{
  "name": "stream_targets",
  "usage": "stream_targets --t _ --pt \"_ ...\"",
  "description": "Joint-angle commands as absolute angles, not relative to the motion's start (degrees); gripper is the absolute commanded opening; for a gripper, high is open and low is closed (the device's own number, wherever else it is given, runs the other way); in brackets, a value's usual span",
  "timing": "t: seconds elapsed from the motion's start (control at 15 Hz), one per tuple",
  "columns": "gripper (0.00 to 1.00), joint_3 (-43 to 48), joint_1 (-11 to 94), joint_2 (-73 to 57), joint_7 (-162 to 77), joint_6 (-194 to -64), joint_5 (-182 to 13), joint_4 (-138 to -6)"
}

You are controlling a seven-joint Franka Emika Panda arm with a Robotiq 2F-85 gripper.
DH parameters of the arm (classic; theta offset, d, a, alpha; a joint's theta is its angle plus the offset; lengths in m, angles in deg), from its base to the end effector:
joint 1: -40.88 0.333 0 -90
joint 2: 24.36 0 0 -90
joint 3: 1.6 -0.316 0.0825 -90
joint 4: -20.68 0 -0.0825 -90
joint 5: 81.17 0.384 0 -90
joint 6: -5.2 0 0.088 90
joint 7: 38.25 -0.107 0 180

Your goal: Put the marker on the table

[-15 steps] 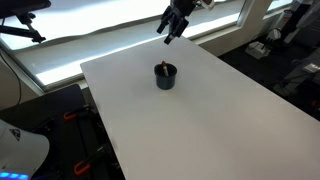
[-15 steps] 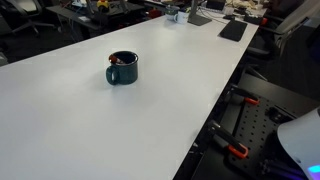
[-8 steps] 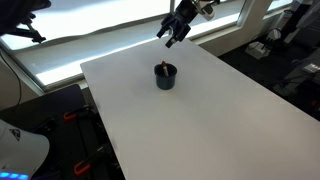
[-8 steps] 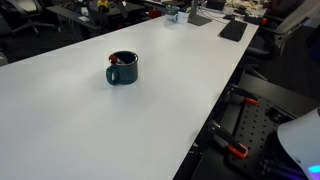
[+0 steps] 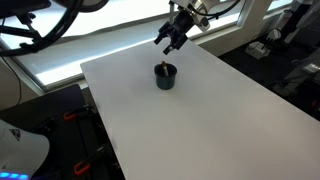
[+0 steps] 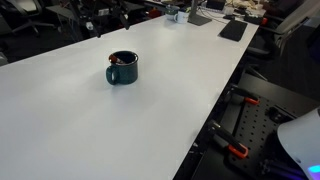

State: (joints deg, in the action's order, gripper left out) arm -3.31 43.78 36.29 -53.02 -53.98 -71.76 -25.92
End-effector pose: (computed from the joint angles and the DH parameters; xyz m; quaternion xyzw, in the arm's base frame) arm 0.6838 0.0694 0.2464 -0.9064 0.0725 0.4154 0.0268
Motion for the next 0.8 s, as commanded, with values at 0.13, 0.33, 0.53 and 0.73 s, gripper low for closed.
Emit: stream_targets --t 0.13,0.33,0.53,0.73 --pt "1.0 -3.3 43.6 38.6 -53.2 -52.2 -71.8 -23.2" --pt "1.0 -2.9 43.7 41.8 -53.3 -50.3 -72.0 -20.1" --pt "1.0 -2.6 44.3 45.3 -53.3 -48.1 -72.9 -17.3" --pt "1.0 -2.5 44.9 49.0 -53.0 -46.3 -74.1 -14.5"
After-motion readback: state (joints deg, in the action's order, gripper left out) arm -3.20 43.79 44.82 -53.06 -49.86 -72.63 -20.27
